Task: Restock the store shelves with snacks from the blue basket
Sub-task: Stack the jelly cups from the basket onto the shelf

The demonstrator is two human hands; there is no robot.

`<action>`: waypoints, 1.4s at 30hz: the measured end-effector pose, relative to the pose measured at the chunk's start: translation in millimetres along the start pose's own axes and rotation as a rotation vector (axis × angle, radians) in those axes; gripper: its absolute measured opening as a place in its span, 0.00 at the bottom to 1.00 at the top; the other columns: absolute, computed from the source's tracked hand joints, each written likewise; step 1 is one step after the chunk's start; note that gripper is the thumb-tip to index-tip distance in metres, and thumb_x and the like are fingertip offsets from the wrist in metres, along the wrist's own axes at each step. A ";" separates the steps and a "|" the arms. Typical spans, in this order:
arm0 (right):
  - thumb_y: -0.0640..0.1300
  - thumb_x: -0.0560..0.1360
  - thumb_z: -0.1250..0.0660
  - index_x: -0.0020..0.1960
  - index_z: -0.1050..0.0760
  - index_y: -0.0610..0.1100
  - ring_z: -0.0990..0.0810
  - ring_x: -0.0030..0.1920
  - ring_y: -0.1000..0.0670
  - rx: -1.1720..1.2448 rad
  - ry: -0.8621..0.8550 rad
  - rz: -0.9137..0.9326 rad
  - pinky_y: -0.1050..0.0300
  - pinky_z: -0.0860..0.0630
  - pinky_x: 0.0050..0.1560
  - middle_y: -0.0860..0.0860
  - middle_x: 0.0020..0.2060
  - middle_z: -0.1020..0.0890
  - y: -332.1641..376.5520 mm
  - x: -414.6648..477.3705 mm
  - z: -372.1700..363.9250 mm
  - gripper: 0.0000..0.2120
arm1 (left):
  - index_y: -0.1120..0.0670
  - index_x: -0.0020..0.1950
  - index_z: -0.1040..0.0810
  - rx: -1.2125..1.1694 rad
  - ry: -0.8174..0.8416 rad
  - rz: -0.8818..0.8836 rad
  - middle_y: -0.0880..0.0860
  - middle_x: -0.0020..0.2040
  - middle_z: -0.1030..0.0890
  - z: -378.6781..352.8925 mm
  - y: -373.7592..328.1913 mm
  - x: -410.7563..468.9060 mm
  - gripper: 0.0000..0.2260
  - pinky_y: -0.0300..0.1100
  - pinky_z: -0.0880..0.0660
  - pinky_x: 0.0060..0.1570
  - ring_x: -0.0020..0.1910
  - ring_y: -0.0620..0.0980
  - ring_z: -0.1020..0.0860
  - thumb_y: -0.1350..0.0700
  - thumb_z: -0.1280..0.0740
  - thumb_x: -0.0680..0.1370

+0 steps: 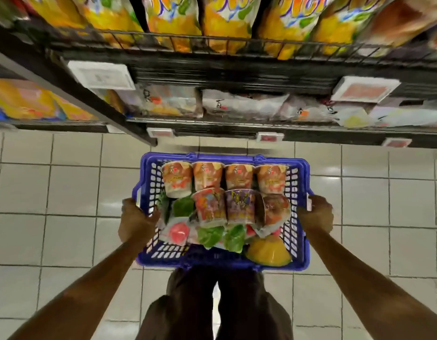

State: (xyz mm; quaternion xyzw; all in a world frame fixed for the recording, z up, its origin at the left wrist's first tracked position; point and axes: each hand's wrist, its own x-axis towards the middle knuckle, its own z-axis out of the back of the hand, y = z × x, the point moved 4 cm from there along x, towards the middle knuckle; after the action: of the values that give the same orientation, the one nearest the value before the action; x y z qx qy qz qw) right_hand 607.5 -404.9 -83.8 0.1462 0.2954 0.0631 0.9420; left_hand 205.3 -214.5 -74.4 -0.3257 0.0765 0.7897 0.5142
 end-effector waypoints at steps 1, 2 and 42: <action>0.39 0.70 0.26 0.63 0.27 0.40 0.23 0.54 0.43 0.028 -0.036 0.007 0.50 0.26 0.53 0.40 0.60 0.24 -2.9 3.1 -5.5 0.23 | 0.59 0.61 0.35 0.020 -0.028 -0.011 0.61 0.56 0.25 -3.8 2.2 8.2 0.29 0.57 0.23 0.50 0.53 0.64 0.22 0.52 0.23 0.69; 0.36 0.69 0.25 0.62 0.29 0.38 0.25 0.52 0.44 0.076 -0.077 -0.001 0.51 0.27 0.51 0.39 0.59 0.26 -4.6 5.3 -9.7 0.24 | 0.60 0.62 0.34 0.057 -0.064 -0.019 0.62 0.58 0.26 -7.0 3.8 16.8 0.30 0.59 0.24 0.52 0.55 0.65 0.24 0.52 0.22 0.68; 0.57 0.65 0.24 0.37 0.23 0.44 0.20 0.33 0.42 0.725 -0.362 -0.851 0.49 0.21 0.39 0.44 0.32 0.18 -260.3 -313.0 371.3 0.17 | 0.61 0.51 0.20 0.195 0.145 -0.682 0.61 0.41 0.18 129.1 -253.3 -374.9 0.27 0.49 0.24 0.40 0.41 0.60 0.19 0.50 0.29 0.56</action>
State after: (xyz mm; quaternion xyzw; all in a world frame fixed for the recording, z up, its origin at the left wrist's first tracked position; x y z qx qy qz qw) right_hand 573.6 -804.8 293.9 0.3358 0.1653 -0.4516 0.8099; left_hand 464.6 -325.0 302.4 -0.3373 0.0748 0.5367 0.7698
